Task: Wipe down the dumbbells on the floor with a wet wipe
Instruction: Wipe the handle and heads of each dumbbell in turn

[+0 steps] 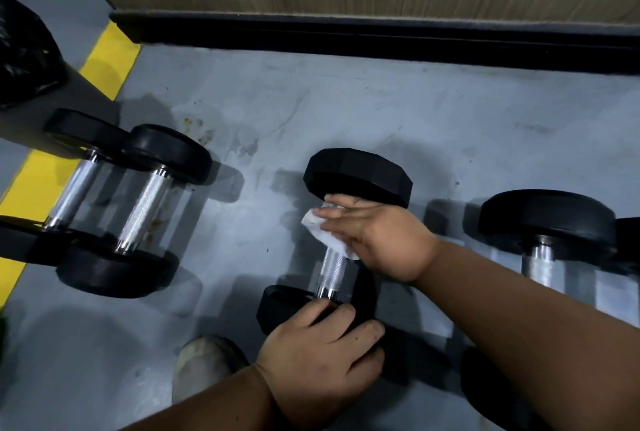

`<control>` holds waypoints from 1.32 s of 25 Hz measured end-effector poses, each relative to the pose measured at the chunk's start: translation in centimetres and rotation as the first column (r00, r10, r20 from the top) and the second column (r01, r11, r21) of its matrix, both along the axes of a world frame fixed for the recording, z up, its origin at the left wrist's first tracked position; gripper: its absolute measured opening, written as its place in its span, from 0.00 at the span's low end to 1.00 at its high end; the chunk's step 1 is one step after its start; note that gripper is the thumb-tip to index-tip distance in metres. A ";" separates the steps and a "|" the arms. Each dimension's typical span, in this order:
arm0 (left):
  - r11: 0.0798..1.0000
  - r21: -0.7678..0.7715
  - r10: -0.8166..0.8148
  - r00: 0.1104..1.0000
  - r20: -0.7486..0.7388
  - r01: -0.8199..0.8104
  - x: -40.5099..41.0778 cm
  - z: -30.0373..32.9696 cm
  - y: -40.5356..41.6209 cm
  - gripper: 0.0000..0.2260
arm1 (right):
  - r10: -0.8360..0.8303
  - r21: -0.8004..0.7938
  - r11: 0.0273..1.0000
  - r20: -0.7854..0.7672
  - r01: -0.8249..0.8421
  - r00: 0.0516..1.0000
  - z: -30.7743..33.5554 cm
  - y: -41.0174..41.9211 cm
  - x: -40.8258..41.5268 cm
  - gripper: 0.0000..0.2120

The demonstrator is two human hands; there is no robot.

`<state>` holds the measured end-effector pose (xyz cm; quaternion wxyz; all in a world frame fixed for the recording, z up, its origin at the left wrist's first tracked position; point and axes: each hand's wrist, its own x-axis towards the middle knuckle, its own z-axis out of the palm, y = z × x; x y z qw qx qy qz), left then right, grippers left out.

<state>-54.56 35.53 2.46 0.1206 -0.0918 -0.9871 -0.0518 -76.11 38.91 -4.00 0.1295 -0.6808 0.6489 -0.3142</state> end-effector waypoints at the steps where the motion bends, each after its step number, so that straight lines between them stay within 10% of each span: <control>1: 1.000 -0.005 0.005 1.000 0.000 -0.005 0.0 -0.1 0.1 0.05 | -0.063 -0.009 0.998 0.033 0.064 0.997 -0.1 0.2 0.5 0.13; 6: 0.999 0.010 0.035 0.999 -0.010 -0.035 -0.2 -0.7 0.4 0.02 | 0.329 0.053 0.941 0.092 -0.334 0.940 0.4 2.1 3.3 0.13; 12: 1.000 -0.027 -0.012 1.000 0.008 0.012 0.0 -0.5 0.0 0.04 | -0.041 -0.020 0.999 0.024 0.041 0.999 0.0 0.0 1.1 0.14; 17: 0.999 -0.012 0.045 0.999 -0.018 -0.045 -0.5 -0.9 0.3 0.02 | 0.295 0.033 0.954 0.097 -0.299 0.951 -0.1 2.6 3.8 0.12; 24: 0.999 -0.041 -0.011 0.999 -0.037 0.010 -0.3 -0.7 -0.2 0.03 | -0.103 -0.018 0.994 0.105 0.106 0.989 -0.6 0.0 1.5 0.12; 29: 0.991 0.037 0.126 0.992 0.028 -0.127 -0.6 -1.1 0.2 0.06 | 0.262 0.034 0.963 0.137 -0.269 0.955 -0.1 2.4 3.9 0.13; 33: 0.999 -0.035 -0.012 1.000 -0.025 0.011 -0.6 -0.6 -0.3 0.03 | -0.004 0.033 0.999 0.085 0.002 0.996 -0.3 -0.4 0.9 0.12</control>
